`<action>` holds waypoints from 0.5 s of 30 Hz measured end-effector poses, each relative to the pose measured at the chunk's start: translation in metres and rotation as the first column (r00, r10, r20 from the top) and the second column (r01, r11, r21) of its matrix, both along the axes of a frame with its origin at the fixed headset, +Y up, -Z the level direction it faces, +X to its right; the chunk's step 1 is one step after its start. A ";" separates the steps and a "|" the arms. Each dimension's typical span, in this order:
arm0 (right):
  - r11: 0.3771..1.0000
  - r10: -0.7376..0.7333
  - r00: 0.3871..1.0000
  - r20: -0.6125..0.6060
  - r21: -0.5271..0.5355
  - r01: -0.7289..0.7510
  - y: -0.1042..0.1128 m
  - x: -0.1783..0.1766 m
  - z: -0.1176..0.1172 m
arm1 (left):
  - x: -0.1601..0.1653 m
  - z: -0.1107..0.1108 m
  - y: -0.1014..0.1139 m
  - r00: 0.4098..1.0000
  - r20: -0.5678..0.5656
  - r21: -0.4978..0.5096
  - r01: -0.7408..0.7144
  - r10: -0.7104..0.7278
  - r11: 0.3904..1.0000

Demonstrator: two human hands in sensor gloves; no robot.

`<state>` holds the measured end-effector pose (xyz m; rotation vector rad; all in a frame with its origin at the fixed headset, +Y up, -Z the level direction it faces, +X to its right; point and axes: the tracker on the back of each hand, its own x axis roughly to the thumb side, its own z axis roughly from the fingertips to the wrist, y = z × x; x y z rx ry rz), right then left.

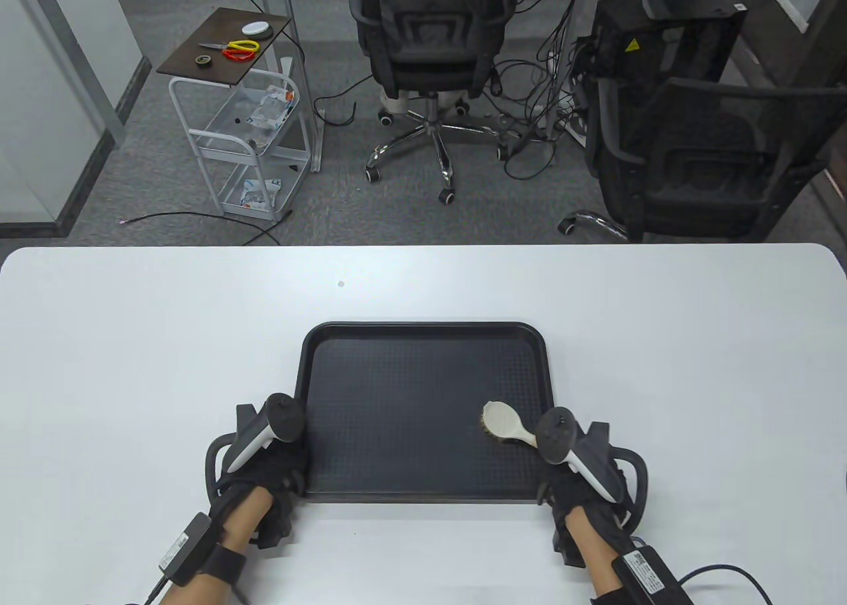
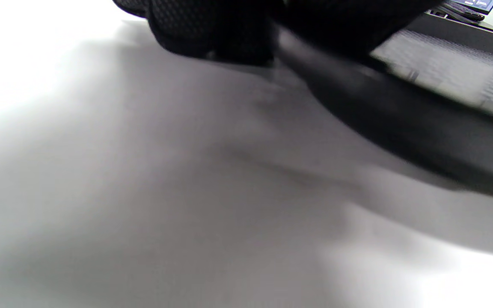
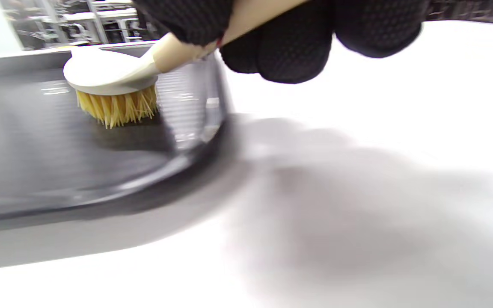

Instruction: Scrub the tray with pot brush

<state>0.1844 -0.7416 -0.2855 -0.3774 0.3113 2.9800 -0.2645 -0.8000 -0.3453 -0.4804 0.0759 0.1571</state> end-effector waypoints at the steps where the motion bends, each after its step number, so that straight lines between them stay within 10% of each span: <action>1: 1.000 0.014 1.000 0.019 -0.001 -0.014 0.002 0.007 0.001 | 0.000 0.000 0.000 1.000 0.000 0.000 0.002 -0.002 1.000; 6: 1.000 0.028 1.000 -0.002 0.010 -0.028 0.014 0.000 0.002 | 0.000 0.000 0.000 1.000 -0.001 0.002 0.006 -0.006 1.000; 15: 0.987 -0.034 0.944 -0.327 0.135 0.083 0.031 -0.128 0.004 | 0.001 0.000 0.000 1.000 -0.001 0.005 0.014 -0.014 1.000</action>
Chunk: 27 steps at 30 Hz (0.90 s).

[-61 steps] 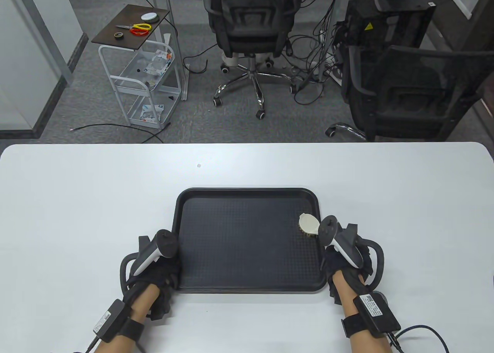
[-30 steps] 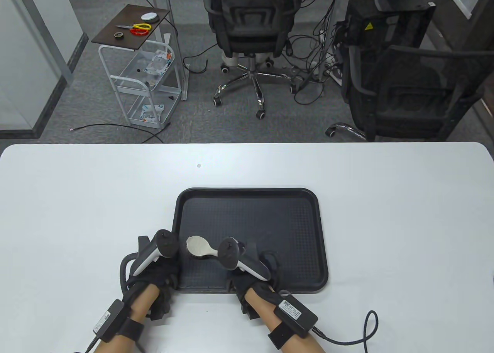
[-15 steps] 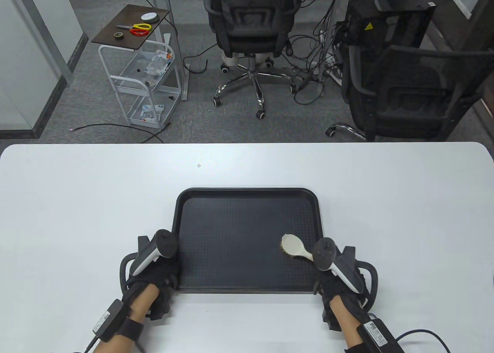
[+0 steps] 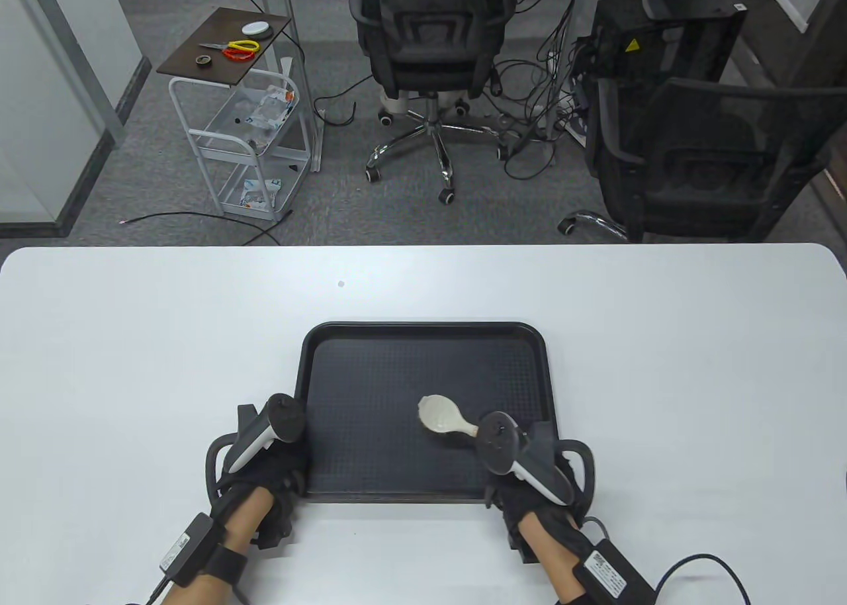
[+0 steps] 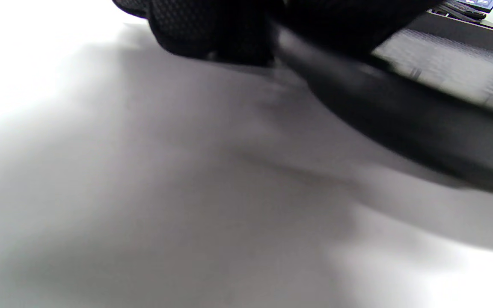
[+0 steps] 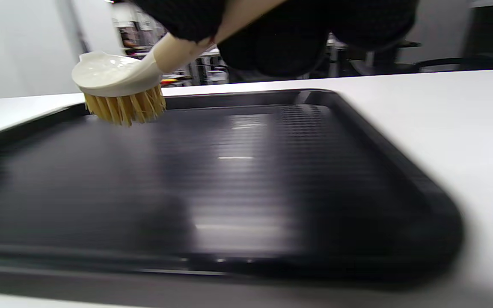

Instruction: Scrub the tray with pot brush

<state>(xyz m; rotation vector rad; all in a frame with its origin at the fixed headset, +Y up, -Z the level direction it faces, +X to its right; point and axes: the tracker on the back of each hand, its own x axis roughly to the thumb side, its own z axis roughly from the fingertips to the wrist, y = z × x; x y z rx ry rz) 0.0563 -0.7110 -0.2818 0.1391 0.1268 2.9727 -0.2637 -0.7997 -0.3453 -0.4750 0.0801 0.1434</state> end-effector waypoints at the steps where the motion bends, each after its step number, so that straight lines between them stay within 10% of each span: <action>1: 1.000 -0.007 1.000 -0.023 -0.005 0.006 -0.001 -0.012 0.000 | 0.000 0.000 0.000 1.000 0.000 0.000 0.000 0.000 1.000; 14: 0.997 -0.052 0.984 -0.173 -0.065 0.041 -0.036 -0.095 -0.001 | 0.000 0.000 0.000 1.000 0.001 -0.004 -0.008 0.008 1.000; 27: 0.991 0.007 0.996 0.084 -0.134 0.004 -0.037 0.053 0.016 | 0.000 0.000 0.000 1.000 0.001 -0.005 -0.003 0.003 1.000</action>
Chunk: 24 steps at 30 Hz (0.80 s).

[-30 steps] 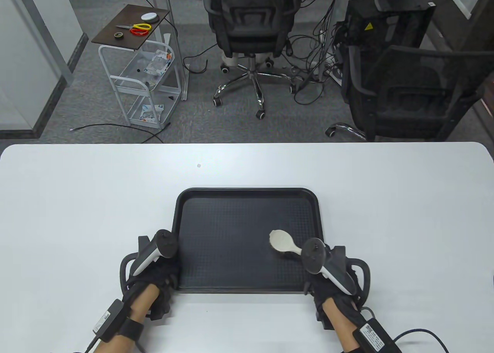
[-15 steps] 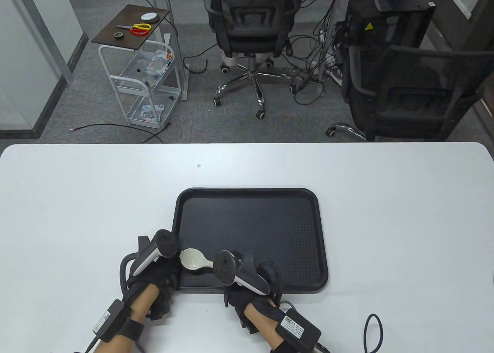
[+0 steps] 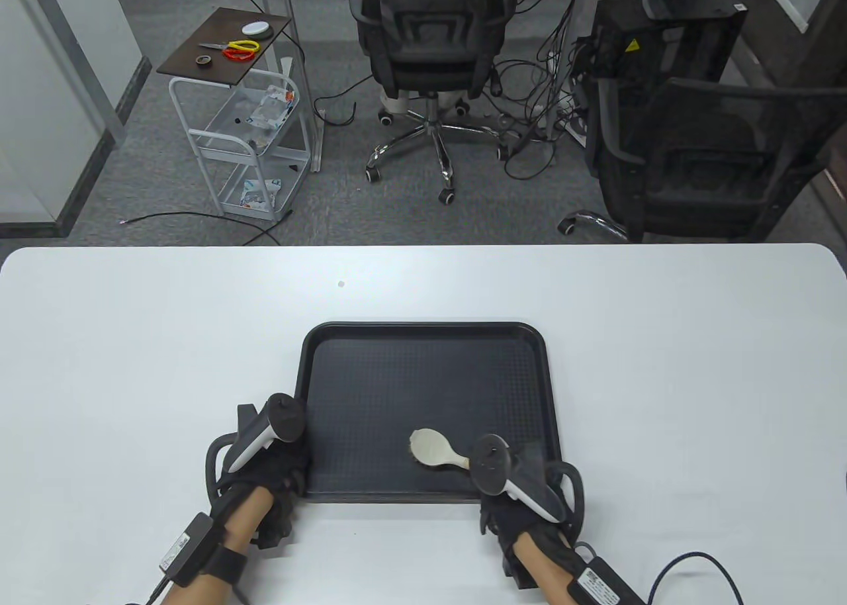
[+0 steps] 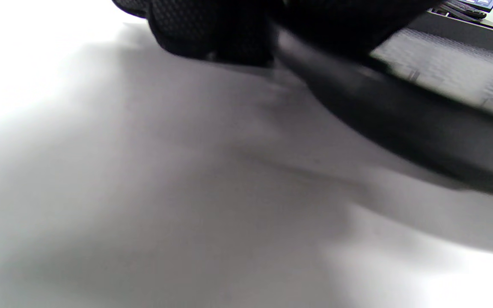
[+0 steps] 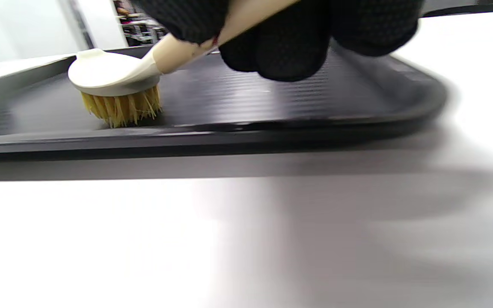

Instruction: Scrub the tray with pot brush

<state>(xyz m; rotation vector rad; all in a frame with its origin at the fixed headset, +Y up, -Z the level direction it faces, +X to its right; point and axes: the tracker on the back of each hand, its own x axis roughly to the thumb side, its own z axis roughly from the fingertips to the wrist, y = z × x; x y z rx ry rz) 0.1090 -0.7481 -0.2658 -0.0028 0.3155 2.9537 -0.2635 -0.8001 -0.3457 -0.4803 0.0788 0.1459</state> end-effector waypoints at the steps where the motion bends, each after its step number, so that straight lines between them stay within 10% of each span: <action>1: 1.000 0.010 0.999 0.035 -0.007 -0.009 0.002 0.017 0.002 | 0.000 0.000 0.000 1.000 0.000 0.000 0.000 0.000 1.000; 12: 0.997 0.059 0.976 0.209 -0.057 -0.048 0.017 0.095 0.012 | 0.000 0.000 0.000 1.000 0.001 -0.002 -0.002 0.002 1.000; 24: 0.984 0.003 0.996 -0.089 0.176 0.013 0.050 -0.035 0.003 | 0.000 0.000 0.000 1.000 0.003 -0.002 -0.003 0.003 1.000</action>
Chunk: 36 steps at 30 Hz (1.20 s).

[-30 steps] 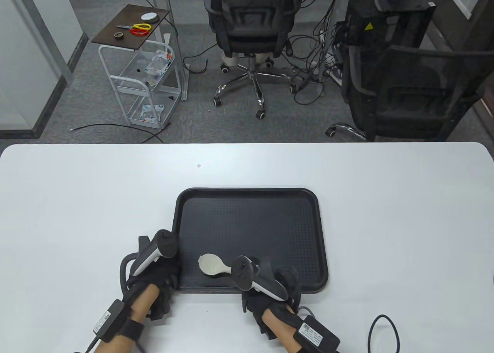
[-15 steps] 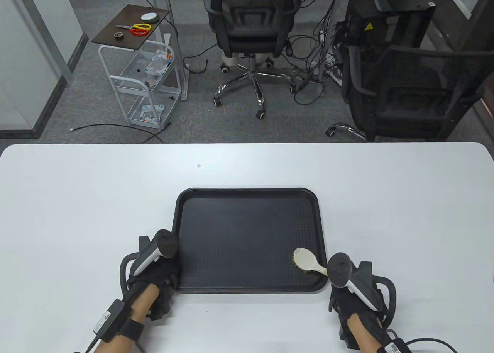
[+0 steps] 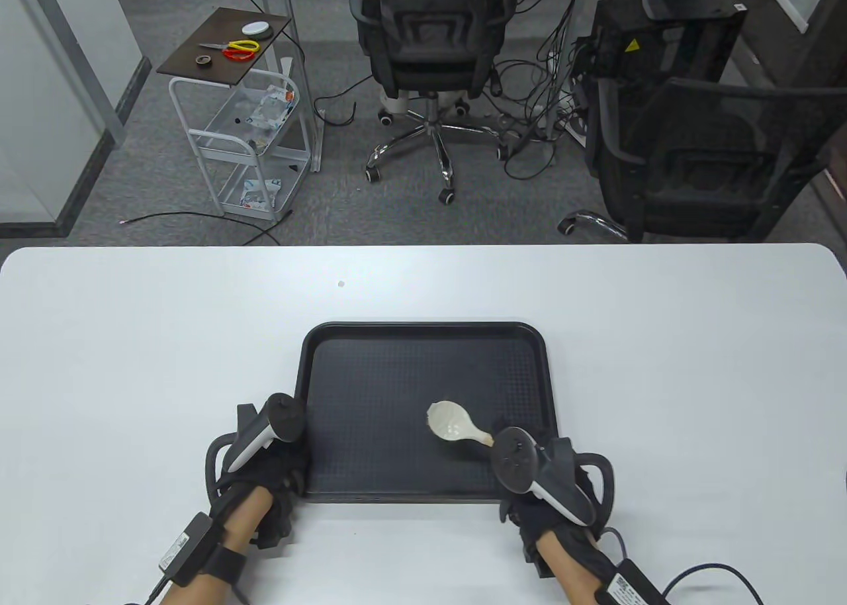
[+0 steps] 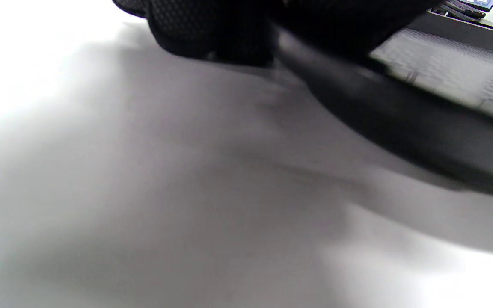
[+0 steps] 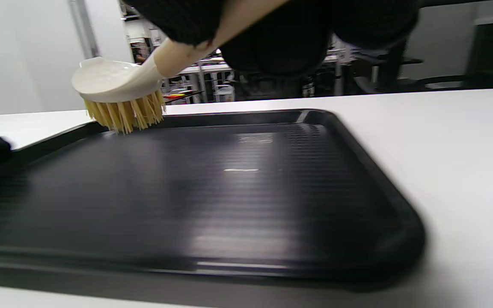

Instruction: Scrub the tray with pot brush

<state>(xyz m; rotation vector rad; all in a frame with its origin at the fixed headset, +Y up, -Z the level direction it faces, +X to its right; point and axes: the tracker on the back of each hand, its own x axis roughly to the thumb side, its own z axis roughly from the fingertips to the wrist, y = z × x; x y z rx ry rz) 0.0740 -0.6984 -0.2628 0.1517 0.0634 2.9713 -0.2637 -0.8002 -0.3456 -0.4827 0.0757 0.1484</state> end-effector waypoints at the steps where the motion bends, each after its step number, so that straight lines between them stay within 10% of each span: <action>1: 1.000 -0.005 1.000 -0.025 -0.007 0.005 -0.003 -0.012 -0.001 | 0.000 0.000 0.000 1.000 0.000 0.000 0.000 0.000 1.000; 9: 0.995 0.003 0.980 -0.198 -0.095 -0.022 -0.037 -0.097 -0.002 | 0.000 0.000 0.000 1.000 0.001 -0.005 -0.006 0.006 1.000; 18: 0.995 -0.010 0.970 -0.243 -0.102 -0.015 -0.050 -0.117 0.002 | -0.002 -0.001 0.000 1.000 0.002 -0.011 -0.022 0.022 1.000; 36: 0.978 0.045 0.993 0.112 -0.208 -0.020 -0.047 0.078 0.015 | -0.001 0.000 0.000 1.000 0.001 -0.008 -0.009 0.009 1.000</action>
